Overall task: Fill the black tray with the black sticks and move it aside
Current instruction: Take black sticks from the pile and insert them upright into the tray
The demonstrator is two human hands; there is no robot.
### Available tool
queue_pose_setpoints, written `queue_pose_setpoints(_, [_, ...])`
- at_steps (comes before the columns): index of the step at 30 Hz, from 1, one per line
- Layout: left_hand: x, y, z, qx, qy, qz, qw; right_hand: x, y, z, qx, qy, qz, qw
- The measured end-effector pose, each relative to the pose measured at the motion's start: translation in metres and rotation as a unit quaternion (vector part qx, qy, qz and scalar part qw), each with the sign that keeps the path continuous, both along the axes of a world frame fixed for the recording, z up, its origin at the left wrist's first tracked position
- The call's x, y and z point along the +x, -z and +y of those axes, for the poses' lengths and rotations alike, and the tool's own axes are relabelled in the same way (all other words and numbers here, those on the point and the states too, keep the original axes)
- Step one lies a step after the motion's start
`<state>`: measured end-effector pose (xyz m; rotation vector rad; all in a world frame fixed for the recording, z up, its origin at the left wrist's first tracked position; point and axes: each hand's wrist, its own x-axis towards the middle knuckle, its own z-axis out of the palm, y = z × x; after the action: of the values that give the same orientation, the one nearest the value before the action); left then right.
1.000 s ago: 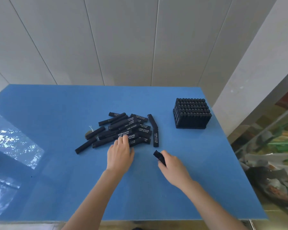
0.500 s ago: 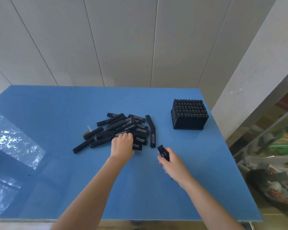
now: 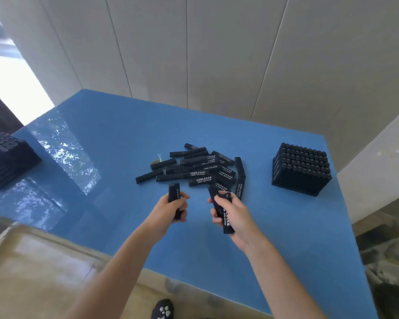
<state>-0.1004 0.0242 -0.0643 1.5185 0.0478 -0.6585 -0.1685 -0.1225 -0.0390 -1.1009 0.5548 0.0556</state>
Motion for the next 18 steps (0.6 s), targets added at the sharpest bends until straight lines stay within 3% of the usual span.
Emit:
queue_pose_setpoints(5, [-0.009, -0.008, 0.060, -0.045, -0.094, 0.045, 0.994, 0.017, -0.006, 0.057, 0.008, -0.067, -0.005, 0.998])
queue_pose_setpoints(18, [-0.009, -0.027, 0.259, -0.094, -0.185, -0.004, 0.978, 0.048, -0.013, 0.289, -0.061, -0.216, -0.021, 0.974])
